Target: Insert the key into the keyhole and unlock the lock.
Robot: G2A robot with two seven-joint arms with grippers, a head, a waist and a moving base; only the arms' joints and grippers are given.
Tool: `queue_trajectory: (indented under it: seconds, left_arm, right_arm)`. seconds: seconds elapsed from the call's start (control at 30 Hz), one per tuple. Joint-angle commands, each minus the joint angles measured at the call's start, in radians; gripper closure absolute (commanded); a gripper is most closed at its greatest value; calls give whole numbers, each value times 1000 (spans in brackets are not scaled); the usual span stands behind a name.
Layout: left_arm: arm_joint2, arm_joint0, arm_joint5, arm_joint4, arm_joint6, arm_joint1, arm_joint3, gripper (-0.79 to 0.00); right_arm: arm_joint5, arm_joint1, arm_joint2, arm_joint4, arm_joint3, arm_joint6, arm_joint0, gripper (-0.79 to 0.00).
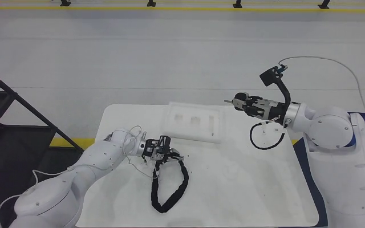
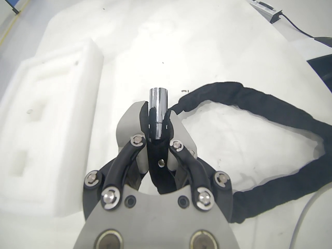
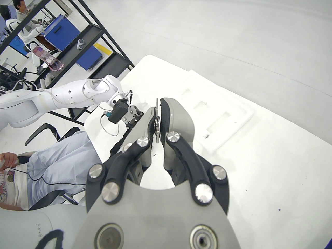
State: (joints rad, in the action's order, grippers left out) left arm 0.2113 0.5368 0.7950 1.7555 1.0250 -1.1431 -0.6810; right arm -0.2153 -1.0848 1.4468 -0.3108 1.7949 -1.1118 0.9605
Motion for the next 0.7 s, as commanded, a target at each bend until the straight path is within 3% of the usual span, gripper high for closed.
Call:
queue_trajectory:
  seconds: [0.0, 0.37, 0.67]
  left_arm:
    - [8, -6, -8, -19, 8, 17, -31, 0]
    - [100, 8, -92, -117, 92, 115, -202, 0]
    - [181, 29, -149, -97, 128, 188, -386, 0]
  right_arm:
    - [0, 0, 0, 0, 0, 0, 0, 0]
    - [31, 3, -34, -17, 3, -9, 18, 0]
    - [139, 2, -99, 105, -61, -101, -30, 0]
